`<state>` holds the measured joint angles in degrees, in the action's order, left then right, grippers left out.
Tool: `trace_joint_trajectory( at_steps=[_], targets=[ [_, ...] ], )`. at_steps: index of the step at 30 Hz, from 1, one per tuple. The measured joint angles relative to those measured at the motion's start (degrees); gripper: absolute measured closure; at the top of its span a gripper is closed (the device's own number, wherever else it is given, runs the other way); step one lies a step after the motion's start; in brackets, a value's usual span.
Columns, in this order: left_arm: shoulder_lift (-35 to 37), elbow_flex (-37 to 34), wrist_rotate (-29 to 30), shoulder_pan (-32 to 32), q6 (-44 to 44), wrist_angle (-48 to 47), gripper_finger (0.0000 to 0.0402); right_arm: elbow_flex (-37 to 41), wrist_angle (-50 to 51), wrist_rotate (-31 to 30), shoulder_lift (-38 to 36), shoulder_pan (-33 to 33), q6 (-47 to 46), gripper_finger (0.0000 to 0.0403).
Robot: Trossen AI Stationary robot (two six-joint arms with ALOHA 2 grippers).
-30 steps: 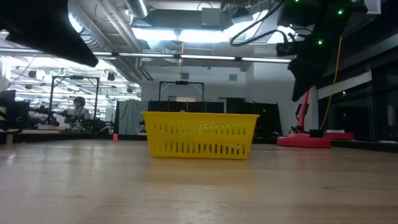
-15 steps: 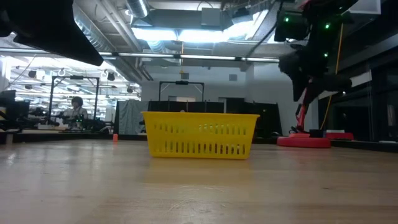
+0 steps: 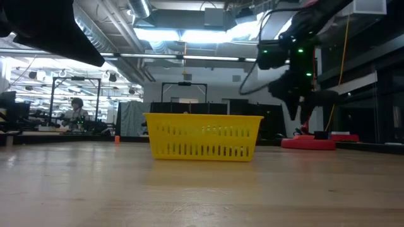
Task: Pick & Place School Supplies
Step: Put the orange eraser into the black bin
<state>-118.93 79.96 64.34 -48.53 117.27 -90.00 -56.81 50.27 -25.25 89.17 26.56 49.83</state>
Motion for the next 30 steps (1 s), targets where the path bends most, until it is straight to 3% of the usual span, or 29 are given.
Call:
trace_joint_trajectory(
  at_steps=[8, 14, 30],
  targets=[
    [0.00, 0.00, -1.80, -0.21, 0.01, 0.00, 0.0251, -7.77, 3.94, 4.47, 4.65, 5.54, -1.43, 0.0237],
    [0.00, 0.00, -1.81, -0.84, 0.44, 0.06, 0.0251, -7.96, 7.62, 4.82, 6.40, 8.07, -2.32, 0.0237],
    [0.00, 0.00, -1.11, -0.98, 0.55, 0.42, 0.0251, -7.98, 5.89, 11.05, 7.10, 13.31, -0.53, 0.0237]
  ],
)
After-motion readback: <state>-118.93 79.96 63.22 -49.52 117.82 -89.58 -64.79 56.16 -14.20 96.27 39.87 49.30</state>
